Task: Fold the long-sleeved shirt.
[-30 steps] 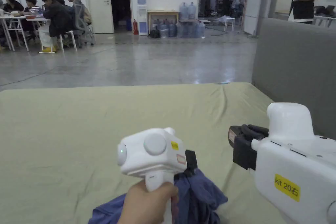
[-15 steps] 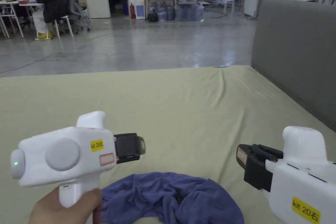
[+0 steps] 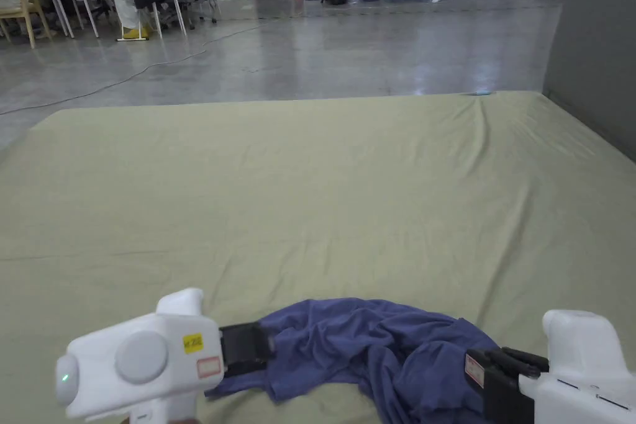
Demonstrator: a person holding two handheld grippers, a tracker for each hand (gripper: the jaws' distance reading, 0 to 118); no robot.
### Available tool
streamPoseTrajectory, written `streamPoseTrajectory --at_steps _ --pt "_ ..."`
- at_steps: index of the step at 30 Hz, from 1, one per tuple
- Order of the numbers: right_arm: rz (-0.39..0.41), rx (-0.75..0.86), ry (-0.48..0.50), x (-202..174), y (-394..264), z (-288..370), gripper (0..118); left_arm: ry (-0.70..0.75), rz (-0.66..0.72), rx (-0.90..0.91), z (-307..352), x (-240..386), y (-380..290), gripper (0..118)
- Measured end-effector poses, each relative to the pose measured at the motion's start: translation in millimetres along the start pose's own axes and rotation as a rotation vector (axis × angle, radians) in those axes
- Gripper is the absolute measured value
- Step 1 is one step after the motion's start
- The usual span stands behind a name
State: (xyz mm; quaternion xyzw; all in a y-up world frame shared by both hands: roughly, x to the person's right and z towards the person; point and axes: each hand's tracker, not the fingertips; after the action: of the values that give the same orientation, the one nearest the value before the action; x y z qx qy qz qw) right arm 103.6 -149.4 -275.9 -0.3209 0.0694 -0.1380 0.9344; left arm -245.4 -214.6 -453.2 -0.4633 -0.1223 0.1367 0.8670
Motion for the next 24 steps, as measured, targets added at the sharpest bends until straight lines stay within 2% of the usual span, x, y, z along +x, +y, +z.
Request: streamPoseTrajectory --at_steps 5,7,9,10,11,12,13,14,15,16,17,18,19,21,22,24 --pt "-0.033 -0.045 -0.035 14 -5 -13 0 0.053 0.005 -0.059 -98 -9 49 115" --pt "-0.046 -0.058 -0.05 20 -6 -18 0 0.101 0.012 -0.107 -114 4 65 114" --pt "-0.056 -0.073 -0.07 27 -7 -23 0 0.133 0.021 -0.17 -144 3 68 100" --pt "-0.062 -0.083 -0.086 31 -7 -27 0 0.151 0.029 -0.201 -178 -20 75 92" --pt "-0.069 -0.091 -0.098 35 -8 -30 0 0.169 0.034 -0.224 -190 -22 73 87" --pt "-0.078 -0.101 -0.113 39 -8 -32 0 0.195 0.019 -0.248 -199 -22 70 87" --pt "-0.085 -0.113 -0.132 43 -7 -36 0 0.223 -0.033 -0.278 -206 -19 66 73" --pt "-0.096 -0.13 -0.164 47 -7 -40 0 0.238 -0.12 -0.241 -201 -15 60 71" --pt "-0.101 -0.149 -0.194 52 -7 -45 0 0.23 -0.154 -0.198 -195 -9 60 60" --pt "-0.11 -0.164 -0.215 58 -6 -49 0 0.214 -0.17 -0.198 -188 -4 60 36" --pt "-0.122 -0.17 -0.217 65 -4 -54 0 0.199 -0.154 -0.207 -183 0 65 0" --pt "-0.138 -0.174 -0.223 72 -1 -59 0 0.187 -0.143 -0.211 -178 2 71 0" --pt "-0.161 -0.178 -0.231 81 4 -65 6 0.183 -0.116 -0.201 -170 2 74 0" --pt "-0.183 -0.161 -0.206 99 14 -79 84 0.099 -0.082 -0.179 -154 2 83 0" --pt "-0.198 -0.174 -0.197 112 20 -94 114 0.081 -0.104 -0.119 -125 17 66 0" --pt "-0.269 -0.183 -0.213 131 29 -116 118 0.09 -0.132 -0.09 -100 25 63 0"
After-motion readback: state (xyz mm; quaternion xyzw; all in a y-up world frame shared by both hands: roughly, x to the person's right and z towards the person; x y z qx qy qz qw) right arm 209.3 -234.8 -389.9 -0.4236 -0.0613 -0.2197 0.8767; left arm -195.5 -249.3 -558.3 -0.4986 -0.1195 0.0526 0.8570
